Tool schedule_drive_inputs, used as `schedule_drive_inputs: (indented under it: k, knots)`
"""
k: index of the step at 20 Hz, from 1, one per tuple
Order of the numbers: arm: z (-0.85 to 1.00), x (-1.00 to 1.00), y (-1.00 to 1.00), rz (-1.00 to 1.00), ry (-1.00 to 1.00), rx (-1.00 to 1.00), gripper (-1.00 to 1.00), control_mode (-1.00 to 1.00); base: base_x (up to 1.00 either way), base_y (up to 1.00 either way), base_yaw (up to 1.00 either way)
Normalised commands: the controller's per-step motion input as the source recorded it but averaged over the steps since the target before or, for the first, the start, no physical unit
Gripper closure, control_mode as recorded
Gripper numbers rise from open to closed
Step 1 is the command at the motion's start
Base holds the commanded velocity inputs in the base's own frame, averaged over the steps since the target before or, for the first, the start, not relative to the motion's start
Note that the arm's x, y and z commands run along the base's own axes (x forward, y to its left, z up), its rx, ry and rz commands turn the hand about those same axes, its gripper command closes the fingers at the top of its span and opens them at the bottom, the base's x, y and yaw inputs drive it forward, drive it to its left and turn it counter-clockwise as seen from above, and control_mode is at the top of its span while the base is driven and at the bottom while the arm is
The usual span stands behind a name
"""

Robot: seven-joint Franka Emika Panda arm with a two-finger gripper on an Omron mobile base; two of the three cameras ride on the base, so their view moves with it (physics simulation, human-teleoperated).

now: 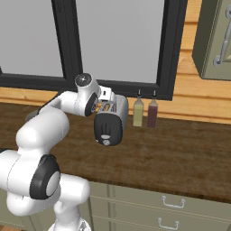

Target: Start the toaster. Once the lever pops up, take the bread to the plate on the dining counter.

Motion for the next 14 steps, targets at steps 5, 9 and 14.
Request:
schedule_drive_inputs:
  k: [5, 9, 14]
  knots:
    - [0.0, 0.0, 0.0, 0.0, 0.0, 0.0, -1.0, -1.0, 0.0, 0.0, 0.0]
    - [0.0, 0.0, 0.0, 0.0, 0.0, 0.0, -1.0, -1.0, 0.0, 0.0, 0.0]
    - [0.0, 0.0, 0.0, 0.0, 0.0, 0.0, -1.0, -1.0, 0.0, 0.0, 0.0]
